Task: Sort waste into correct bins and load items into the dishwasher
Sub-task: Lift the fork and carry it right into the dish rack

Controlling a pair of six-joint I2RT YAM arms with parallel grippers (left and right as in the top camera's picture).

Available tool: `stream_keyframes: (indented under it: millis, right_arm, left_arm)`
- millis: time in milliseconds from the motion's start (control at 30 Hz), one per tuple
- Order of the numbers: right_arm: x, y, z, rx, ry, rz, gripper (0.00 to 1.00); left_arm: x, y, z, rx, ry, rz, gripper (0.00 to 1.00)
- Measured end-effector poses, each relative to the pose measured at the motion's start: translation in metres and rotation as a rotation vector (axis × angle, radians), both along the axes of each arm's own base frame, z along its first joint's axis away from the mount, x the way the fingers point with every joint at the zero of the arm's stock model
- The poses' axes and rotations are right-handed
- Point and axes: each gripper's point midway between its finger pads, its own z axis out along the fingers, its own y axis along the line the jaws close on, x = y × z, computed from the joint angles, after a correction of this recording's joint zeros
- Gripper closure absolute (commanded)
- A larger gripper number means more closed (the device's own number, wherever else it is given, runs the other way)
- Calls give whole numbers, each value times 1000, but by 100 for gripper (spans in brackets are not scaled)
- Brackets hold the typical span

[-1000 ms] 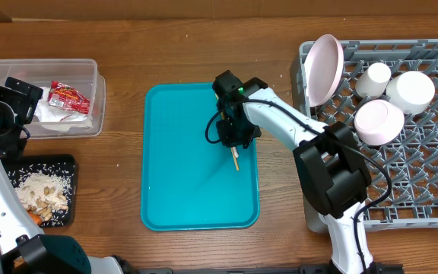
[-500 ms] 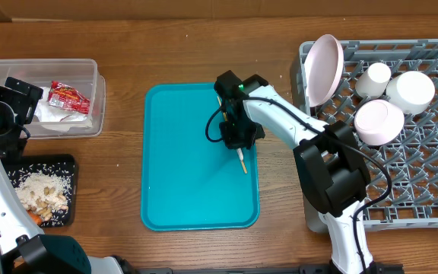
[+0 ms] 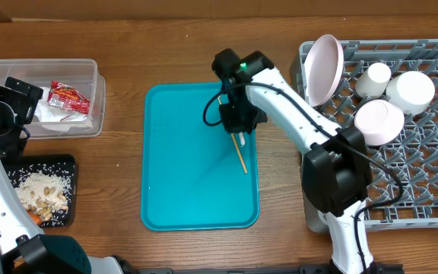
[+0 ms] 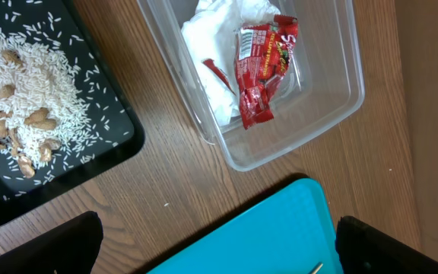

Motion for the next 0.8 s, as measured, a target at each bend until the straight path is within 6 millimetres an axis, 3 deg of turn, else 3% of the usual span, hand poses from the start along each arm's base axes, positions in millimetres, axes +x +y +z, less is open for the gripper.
stream_keyframes:
  millis: [100,233,367,467,700,800]
  right_arm:
    - [13,-24,18,-11,-45,-71,96]
    - [27,-73,52,-8,-94,-192,96]
    - [31,-130,86,-4,-136,-330,96]
    - [30,-160,107,9,-173,-407,96]
    - [28,-193,139,38,-257,-493,96]
    - [32,-217,145,46,-281,-556,96]
  left_arm:
    - [0,0,0,0,0,0,0]
    - [0,0,0,0,-1,0,0]
    - [0,0,0,0,-1,0,0]
    - [0,0,0,0,0,0,0]
    - [0,0,0,0,0,0,0]
    - [0,0,0,0,0,0,0]
